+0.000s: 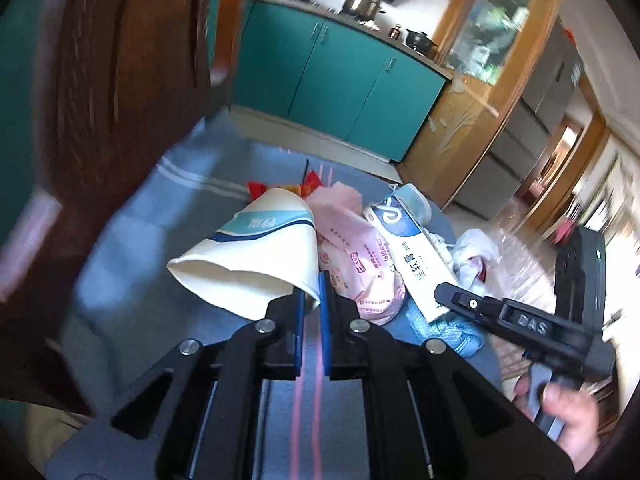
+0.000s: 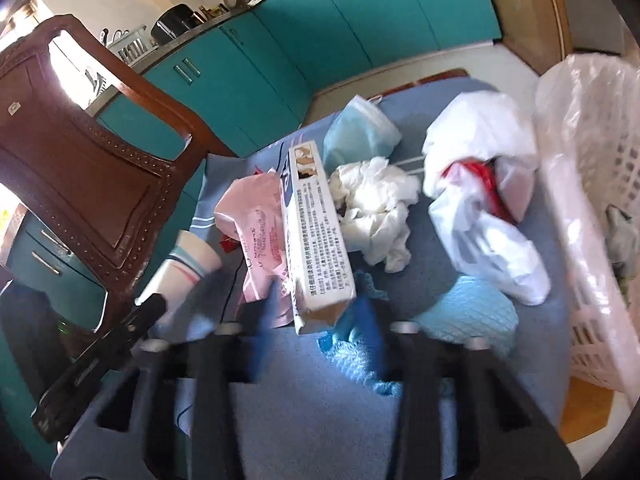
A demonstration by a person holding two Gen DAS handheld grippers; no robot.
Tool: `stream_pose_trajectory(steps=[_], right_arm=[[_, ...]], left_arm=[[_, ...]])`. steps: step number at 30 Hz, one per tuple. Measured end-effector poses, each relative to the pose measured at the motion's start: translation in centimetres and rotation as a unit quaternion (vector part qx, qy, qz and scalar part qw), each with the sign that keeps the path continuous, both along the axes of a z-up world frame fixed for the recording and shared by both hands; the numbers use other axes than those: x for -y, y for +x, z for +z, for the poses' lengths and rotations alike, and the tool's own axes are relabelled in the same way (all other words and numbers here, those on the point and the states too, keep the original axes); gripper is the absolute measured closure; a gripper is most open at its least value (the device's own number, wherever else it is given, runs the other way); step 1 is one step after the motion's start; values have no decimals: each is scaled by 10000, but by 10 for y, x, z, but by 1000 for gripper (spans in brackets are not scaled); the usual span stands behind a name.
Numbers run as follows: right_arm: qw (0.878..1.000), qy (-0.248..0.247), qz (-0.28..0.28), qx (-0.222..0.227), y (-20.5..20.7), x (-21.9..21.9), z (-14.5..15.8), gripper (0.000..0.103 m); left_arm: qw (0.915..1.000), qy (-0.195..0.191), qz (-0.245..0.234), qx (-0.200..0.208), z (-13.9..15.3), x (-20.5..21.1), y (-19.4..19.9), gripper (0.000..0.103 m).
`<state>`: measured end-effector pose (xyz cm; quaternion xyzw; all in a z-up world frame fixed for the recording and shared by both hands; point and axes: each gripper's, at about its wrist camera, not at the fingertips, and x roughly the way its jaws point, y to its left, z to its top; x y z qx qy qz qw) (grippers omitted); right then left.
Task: Collect trash
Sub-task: 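Grasp the white paper cup with the left tool while the right tool grasps the white tissue box, then lift the paper cup with the left tool while the right tool lifts the tissue box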
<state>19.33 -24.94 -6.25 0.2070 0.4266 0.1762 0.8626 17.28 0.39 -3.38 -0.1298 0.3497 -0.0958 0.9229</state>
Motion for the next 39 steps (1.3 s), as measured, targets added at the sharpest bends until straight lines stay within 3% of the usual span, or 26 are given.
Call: stream_pose_trajectory(steps=[6,12,18,39], right_arm=[[9992,-17,53,395,-23,3,22,84],[9908,-526,67,1249,-84,5,74,84],[9782,-958,-71,1841,-136,13,103,84],[9777,-1159,-85,1749,-143,14,93,84]], left_arm=[[9937,955,-79,581,40,14,-36,95],[9850,1284,-231,1127,72,32,-76,95],[9822,1438,-300,1173,74,41,-94,95],[9818,1548,-423,1020,67,49,-96,95]])
